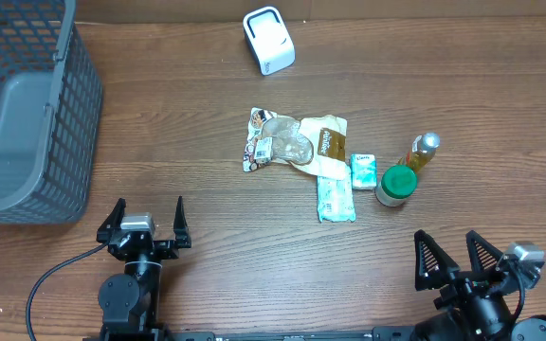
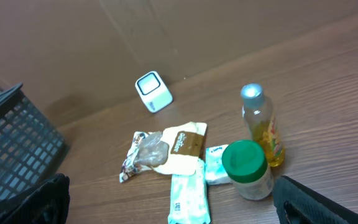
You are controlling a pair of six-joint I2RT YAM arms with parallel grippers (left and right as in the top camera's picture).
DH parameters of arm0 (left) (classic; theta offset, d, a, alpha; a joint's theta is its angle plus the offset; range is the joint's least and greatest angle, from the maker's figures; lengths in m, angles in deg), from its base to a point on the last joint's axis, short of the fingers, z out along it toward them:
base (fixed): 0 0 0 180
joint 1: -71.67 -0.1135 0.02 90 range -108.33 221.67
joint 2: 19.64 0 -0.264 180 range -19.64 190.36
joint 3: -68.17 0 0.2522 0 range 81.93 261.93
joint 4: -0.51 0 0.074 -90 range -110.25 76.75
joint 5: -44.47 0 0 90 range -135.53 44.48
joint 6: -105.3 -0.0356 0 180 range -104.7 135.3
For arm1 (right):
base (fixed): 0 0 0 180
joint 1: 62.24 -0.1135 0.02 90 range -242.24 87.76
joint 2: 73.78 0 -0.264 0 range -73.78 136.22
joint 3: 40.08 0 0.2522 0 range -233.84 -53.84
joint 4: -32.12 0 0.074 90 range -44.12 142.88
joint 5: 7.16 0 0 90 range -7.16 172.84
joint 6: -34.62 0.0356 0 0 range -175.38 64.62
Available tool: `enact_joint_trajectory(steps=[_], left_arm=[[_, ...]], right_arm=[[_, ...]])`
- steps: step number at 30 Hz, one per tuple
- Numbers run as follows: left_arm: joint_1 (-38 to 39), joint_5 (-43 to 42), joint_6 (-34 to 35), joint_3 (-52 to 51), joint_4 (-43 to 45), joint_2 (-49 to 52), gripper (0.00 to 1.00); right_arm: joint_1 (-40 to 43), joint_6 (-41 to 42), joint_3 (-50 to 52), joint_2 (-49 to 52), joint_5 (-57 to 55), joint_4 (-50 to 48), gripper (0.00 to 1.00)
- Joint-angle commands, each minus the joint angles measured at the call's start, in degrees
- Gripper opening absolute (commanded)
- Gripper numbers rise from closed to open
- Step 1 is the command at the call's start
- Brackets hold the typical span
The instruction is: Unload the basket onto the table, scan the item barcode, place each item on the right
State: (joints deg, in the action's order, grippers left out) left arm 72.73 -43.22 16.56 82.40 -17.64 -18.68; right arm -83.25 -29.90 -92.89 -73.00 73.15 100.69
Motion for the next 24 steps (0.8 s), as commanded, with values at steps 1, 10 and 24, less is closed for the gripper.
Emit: enact_joint_trajectory(steps=[1,10,24], left_arm=[[-0.4,-0.4,-0.9,-0.2,0.0,-0.7,1.0],[-0.4,-0.4,-0.9,-0.2,0.0,-0.7,1.0],[-0.4,-0.4,-0.9,-0.2,0.0,-0.7,1.0]], right_arm=[[1.2,0.0,0.4,-0.6,2.5,-1.7,1.0],[7.7,-17.9,0.5,-0.6,9.1,-17.6,1.0],[15.0,-24.7,18.8,-0.6,16.6,-60.9,1.0]])
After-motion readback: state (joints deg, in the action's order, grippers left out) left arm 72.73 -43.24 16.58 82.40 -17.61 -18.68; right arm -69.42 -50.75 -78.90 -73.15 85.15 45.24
